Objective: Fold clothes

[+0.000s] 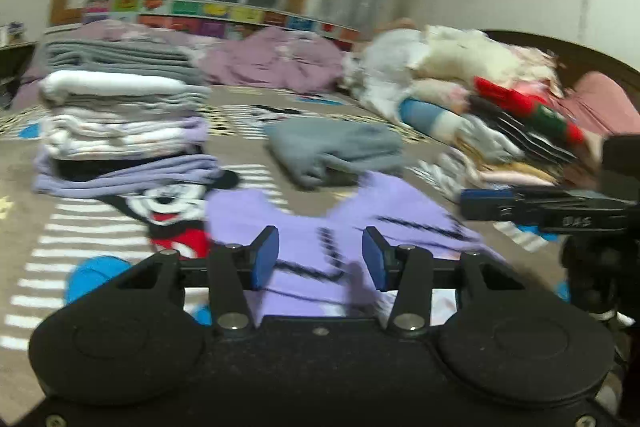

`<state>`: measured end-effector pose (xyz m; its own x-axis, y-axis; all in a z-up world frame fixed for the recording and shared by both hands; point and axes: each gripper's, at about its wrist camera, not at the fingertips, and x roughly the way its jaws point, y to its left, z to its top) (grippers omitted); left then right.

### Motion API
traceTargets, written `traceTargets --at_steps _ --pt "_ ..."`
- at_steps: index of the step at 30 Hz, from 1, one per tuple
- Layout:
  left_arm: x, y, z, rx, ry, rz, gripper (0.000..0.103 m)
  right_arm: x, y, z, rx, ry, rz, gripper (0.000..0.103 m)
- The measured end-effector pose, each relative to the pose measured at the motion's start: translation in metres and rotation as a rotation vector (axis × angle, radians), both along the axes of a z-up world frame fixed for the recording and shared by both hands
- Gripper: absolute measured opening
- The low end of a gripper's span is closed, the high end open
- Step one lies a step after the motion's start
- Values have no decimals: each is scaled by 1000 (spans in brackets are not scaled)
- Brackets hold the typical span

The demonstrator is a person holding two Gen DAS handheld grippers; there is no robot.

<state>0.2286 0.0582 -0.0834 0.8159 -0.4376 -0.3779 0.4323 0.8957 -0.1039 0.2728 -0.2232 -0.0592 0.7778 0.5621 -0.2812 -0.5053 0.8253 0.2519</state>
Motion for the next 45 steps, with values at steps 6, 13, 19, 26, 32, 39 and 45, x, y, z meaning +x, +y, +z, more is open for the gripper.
traceTargets --at_steps 6,13,19,26,32,39,45 --pt "5 -20 -21 79 5 -97 48 -24 31 -19 -142 26 49 36" --pt "15 -19 -41 115 37 -153 49 -17 24 -40 -73 87 26 37" --pt "3 -20 -32 146 26 -179 49 -14 32 -47 -121 113 37 37" --pt "16 -4 4 120 -105 -103 51 -21 28 -14 -197 -23 55 51" --pt "61 -4 -10 80 -67 -107 55 24 44 2 -302 -165 62 55" --pt "73 -9 -30 95 -2 -141 61 75 16 -33 -146 25 45 60" --pt "75 -10 -37 96 34 -155 61 85 6 -50 -36 154 59 60"
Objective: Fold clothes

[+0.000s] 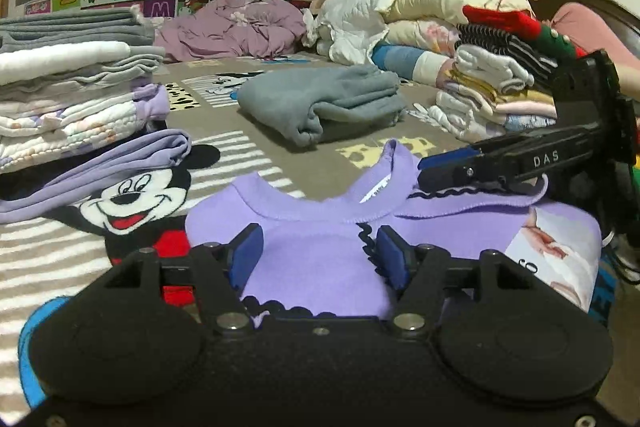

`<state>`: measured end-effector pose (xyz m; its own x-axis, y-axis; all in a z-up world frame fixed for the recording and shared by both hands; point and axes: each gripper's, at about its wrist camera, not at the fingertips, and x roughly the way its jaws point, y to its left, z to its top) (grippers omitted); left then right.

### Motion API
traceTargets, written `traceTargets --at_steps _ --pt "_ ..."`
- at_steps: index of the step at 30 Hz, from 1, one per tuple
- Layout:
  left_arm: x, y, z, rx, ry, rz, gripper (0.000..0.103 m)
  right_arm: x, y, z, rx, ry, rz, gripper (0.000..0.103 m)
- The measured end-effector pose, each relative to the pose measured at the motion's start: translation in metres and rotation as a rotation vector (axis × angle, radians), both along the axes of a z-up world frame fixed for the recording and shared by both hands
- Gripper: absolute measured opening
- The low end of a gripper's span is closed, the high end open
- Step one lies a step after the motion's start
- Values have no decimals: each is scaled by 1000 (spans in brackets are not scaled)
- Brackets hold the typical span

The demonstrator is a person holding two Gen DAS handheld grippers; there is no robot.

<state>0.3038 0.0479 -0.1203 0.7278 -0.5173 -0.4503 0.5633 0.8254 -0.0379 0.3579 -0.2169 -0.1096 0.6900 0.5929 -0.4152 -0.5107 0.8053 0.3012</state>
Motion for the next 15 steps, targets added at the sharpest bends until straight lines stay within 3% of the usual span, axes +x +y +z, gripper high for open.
traceTargets --at_steps 8,11,15 --pt "-13 6 9 -11 -44 46 67 -6 -7 4 40 -9 -40 59" --pt "-24 20 17 -98 -24 141 68 -19 -27 11 126 20 -98 60" --pt "-38 36 22 -236 75 265 68 -48 -53 5 285 120 -174 66"
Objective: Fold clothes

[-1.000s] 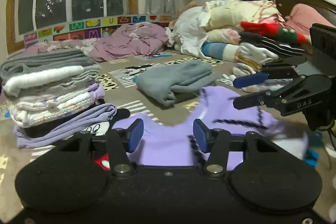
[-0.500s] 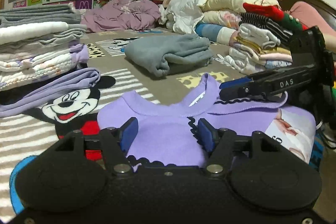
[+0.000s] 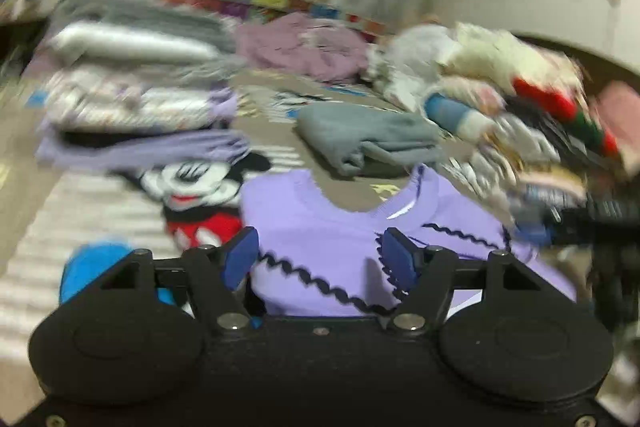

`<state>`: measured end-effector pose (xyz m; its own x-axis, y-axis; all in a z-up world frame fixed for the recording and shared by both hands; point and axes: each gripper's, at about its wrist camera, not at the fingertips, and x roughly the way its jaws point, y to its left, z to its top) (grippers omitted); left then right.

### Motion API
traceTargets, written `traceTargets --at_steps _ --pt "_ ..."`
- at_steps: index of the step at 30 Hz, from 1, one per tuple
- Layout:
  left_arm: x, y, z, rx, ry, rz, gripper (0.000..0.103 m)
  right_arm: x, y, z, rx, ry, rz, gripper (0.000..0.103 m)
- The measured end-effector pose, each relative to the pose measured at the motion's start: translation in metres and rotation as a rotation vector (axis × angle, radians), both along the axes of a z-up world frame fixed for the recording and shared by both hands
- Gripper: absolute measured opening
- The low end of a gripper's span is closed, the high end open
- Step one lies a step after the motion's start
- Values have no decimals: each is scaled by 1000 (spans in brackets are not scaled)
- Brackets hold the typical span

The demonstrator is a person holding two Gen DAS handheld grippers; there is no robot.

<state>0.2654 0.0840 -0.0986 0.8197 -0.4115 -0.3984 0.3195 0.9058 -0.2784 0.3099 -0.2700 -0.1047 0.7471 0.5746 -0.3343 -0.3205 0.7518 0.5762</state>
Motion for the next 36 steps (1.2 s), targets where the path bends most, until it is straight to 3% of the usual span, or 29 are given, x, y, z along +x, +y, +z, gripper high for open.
traceTargets --at_steps 9,12,17,25,31,36 --pt "-33 36 -13 -350 305 189 77 -62 -8 -19 241 125 -71 73" --pt "-39 42 -18 -421 377 176 79 -72 -8 -23 254 150 -76 74" --pt "-31 40 -28 -508 427 139 80 -66 -7 -31 297 184 -74 78" --pt "-7 25 -34 -507 421 71 80 -27 6 -46 332 216 -39 80" --pt "12 13 -36 -484 417 55 79 -3 23 -44 221 228 7 76" --pt "11 16 -36 -500 432 48 70 4 28 -42 195 247 34 77"
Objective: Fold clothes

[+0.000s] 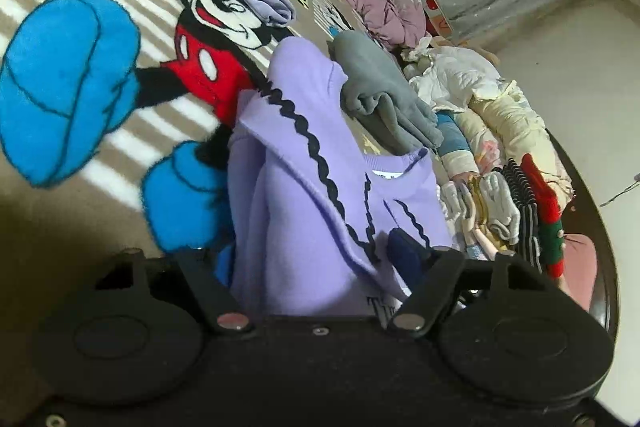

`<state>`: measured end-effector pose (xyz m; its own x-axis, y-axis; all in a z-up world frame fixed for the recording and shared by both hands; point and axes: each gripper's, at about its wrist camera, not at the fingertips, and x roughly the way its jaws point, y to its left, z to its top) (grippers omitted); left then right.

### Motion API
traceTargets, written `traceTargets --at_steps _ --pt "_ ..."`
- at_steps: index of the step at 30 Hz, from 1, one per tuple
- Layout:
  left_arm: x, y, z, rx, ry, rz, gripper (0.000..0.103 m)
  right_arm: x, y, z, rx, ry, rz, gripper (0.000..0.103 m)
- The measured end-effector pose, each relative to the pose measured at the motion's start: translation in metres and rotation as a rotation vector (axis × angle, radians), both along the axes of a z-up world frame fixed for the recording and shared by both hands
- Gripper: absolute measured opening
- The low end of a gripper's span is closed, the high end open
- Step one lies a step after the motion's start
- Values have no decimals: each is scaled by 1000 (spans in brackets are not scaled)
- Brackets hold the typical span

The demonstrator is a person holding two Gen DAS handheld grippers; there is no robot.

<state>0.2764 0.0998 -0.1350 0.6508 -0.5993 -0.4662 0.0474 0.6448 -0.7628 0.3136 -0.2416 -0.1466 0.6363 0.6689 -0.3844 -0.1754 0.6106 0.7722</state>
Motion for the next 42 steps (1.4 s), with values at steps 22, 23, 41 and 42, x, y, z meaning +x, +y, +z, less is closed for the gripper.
traceTargets --at_steps 22,23,41,42 --pt "-83 -4 33 -285 -45 -41 43 -80 -17 4 316 -18 -57 44" --pt "-89 -13 38 -301 -53 -59 43 -90 -23 11 321 -32 -66 44" --pt "-25 -352 174 -442 -172 -659 43 -283 -287 132 485 -384 -556 44" --pt "-19 -374 182 -442 -177 -687 43 -287 -303 138 480 -400 -585 44"
